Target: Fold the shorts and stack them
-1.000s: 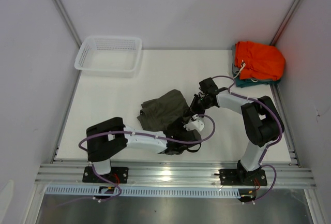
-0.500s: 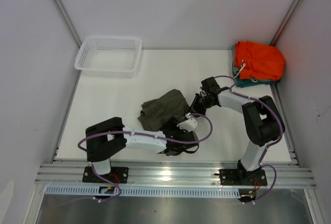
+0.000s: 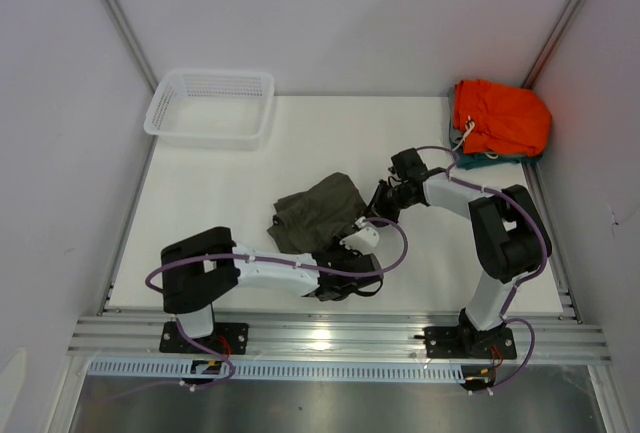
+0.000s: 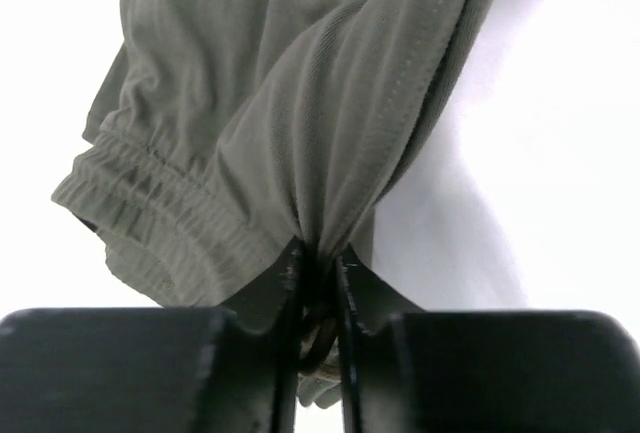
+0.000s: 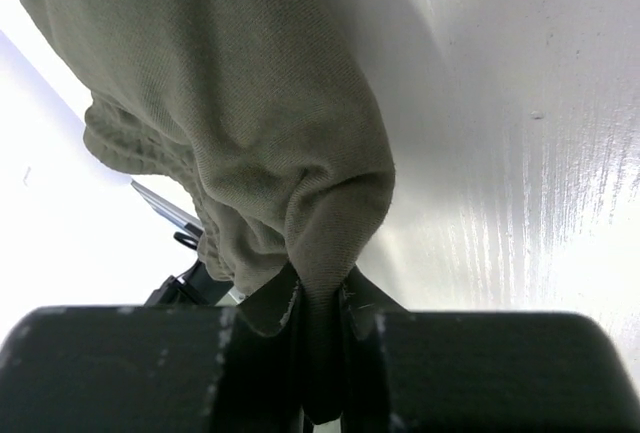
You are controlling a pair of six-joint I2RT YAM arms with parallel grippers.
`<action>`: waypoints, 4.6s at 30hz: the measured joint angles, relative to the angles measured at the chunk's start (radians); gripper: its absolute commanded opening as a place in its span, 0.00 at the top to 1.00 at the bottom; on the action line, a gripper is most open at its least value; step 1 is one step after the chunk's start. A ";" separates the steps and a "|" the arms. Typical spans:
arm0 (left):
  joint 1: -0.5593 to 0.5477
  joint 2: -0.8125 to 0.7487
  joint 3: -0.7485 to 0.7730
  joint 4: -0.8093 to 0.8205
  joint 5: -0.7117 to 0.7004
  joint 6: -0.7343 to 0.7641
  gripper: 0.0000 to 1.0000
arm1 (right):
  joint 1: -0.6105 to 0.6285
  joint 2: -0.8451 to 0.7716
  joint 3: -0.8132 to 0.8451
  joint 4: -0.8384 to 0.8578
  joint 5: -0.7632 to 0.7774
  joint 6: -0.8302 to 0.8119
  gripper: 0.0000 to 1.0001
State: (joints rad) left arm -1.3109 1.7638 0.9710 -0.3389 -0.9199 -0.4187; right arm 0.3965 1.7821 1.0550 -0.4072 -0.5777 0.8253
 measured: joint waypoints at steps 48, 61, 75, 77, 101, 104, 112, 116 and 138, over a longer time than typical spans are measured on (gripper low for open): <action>0.064 0.146 0.381 -0.200 0.238 -0.134 0.93 | 0.121 -0.482 -0.584 0.583 0.364 0.432 0.01; 0.062 0.112 0.324 -0.137 0.263 -0.117 0.93 | 0.163 -0.404 -0.584 0.695 0.372 0.465 0.00; 0.062 0.031 0.232 -0.035 0.333 -0.050 0.96 | 0.173 -0.359 -0.598 0.806 0.362 0.456 0.01; 0.063 0.031 0.232 -0.037 0.336 -0.050 0.97 | 0.174 -0.356 -0.599 0.805 0.365 0.451 0.00; 0.016 0.034 0.232 -0.048 0.294 0.044 0.92 | 0.180 -0.230 -0.526 0.803 0.306 0.394 0.06; 0.017 0.034 0.232 -0.043 0.286 0.056 0.89 | 0.180 -0.223 -0.525 0.805 0.297 0.393 0.10; 0.017 0.033 0.232 -0.032 0.277 0.072 0.65 | 0.180 -0.222 -0.527 0.805 0.296 0.380 0.58; 0.017 0.033 0.222 -0.007 0.277 0.082 0.32 | 0.177 -0.202 -0.529 0.826 0.276 0.382 0.62; -0.008 -0.051 0.050 0.037 0.373 0.143 0.14 | 0.121 -0.177 -0.500 0.824 0.172 0.341 0.50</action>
State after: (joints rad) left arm -1.3190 1.7126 1.0214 -0.3023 -0.5465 -0.2760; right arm 0.5171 1.6047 0.5549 0.4171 -0.4057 1.1664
